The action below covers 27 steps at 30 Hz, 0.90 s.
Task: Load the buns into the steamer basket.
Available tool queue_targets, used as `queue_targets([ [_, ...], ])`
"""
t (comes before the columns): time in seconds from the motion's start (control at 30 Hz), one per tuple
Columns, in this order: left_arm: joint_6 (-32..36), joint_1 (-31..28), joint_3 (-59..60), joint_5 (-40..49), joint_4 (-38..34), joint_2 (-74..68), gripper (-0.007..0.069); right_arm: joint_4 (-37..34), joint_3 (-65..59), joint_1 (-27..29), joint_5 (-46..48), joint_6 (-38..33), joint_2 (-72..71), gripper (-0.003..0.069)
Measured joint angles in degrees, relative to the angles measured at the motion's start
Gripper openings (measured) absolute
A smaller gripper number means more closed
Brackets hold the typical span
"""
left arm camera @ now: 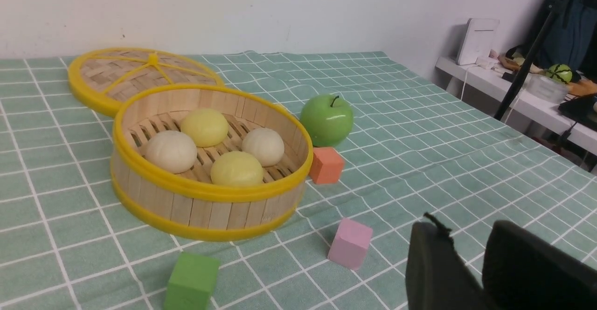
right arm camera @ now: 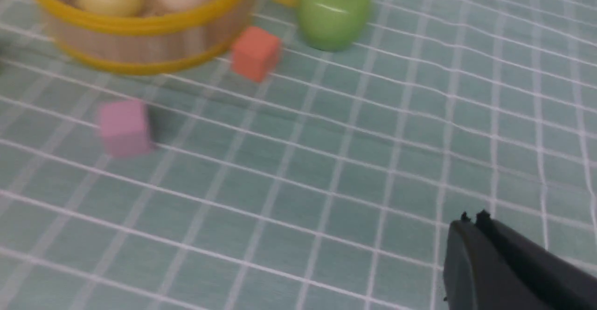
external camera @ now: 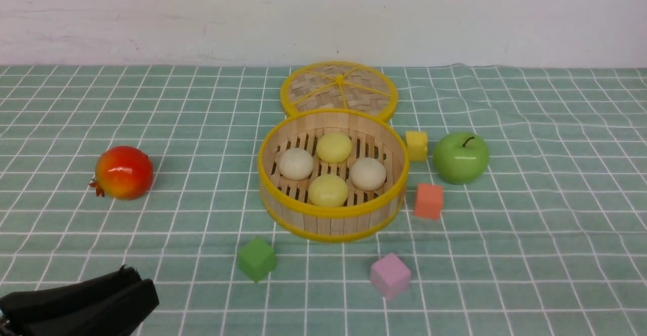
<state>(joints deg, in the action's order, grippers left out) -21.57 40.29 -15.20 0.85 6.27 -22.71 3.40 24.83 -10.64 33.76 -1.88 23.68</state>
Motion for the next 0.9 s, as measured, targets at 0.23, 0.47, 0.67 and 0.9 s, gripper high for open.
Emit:
queue_targets([
  [0.23, 0.0, 0.0, 0.0, -0.1, 0.0, 0.0, 0.0172, 1.8, -25.6, 6.5, -11.9, 6.0, -23.4, -0.002],
  [0.47, 0.0, 0.0, 0.0, 0.0, 0.0, 0.0, 0.018, 0.0, -25.6, 6.9, -11.8, 7.4, -24.3, -0.002],
  [0.67, 0.0, 0.0, 0.0, 0.0, 0.0, 0.0, 0.0185, -3.9, -25.6, 6.9, -11.7, 7.4, -24.3, -0.0016],
  [0.9, 0.0, 0.0, 0.0, 0.0, 0.0, 0.0, 0.0194, -4.3, -25.6, 6.9, -11.7, 7.4, -24.3, -0.0013],
])
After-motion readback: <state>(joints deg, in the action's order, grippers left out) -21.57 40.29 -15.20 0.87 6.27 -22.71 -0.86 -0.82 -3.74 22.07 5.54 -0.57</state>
